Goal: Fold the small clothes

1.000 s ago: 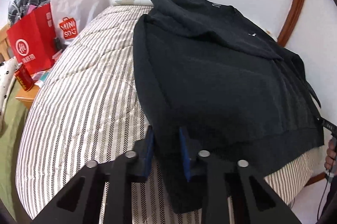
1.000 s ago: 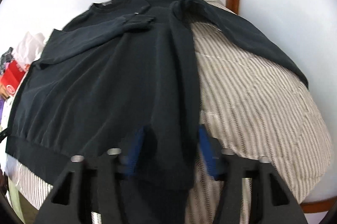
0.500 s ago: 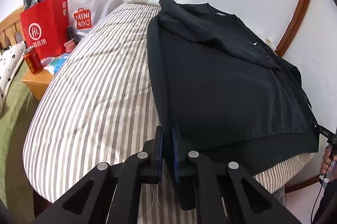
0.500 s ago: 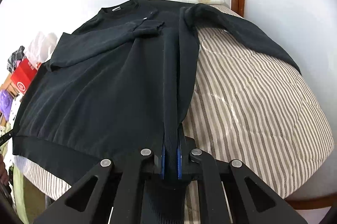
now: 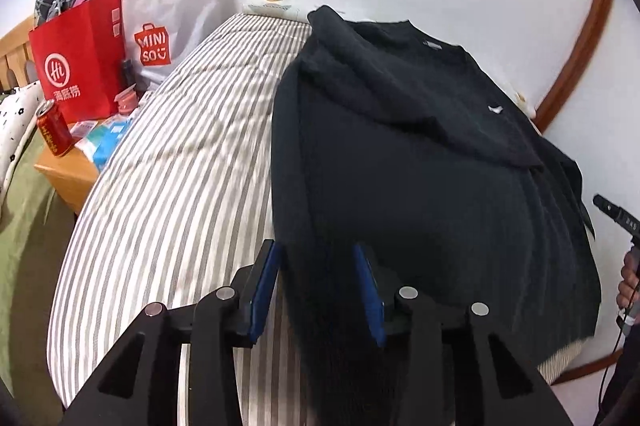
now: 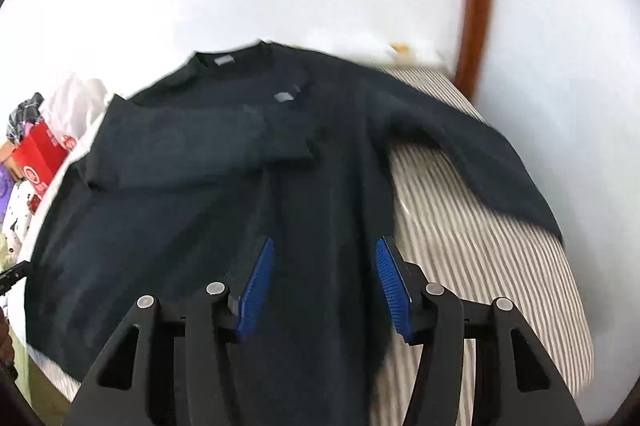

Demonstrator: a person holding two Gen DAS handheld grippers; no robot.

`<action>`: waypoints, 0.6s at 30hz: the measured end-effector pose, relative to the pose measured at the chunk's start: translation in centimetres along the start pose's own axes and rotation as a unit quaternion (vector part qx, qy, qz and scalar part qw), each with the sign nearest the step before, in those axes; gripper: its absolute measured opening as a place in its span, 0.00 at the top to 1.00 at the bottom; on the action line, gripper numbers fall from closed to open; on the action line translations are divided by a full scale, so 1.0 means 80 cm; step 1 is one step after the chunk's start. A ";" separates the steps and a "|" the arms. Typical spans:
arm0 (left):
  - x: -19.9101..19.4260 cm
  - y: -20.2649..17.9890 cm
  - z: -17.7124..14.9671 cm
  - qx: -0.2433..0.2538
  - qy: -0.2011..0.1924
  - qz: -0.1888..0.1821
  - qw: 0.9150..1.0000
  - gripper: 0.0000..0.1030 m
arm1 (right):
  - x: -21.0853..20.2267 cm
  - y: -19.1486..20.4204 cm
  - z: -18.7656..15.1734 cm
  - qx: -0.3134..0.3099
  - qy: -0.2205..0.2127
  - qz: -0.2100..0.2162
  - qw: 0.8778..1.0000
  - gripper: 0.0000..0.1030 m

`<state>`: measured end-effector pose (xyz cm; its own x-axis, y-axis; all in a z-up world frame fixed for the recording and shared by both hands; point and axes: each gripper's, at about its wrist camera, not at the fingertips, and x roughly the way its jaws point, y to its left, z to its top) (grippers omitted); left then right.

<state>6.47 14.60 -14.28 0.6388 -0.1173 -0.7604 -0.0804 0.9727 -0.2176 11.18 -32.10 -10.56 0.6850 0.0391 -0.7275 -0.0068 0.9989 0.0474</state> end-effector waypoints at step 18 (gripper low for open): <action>0.125 -0.003 0.120 0.018 0.015 0.058 0.998 0.56 | 0.257 0.065 0.145 -0.066 0.087 0.036 0.993 0.75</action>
<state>20.24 15.11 -15.94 0.6042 -0.0092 -0.7968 -0.1251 0.9864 -0.1063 33.71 -26.44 -17.35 0.5428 0.1028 -0.8336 -0.1534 0.9879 0.0220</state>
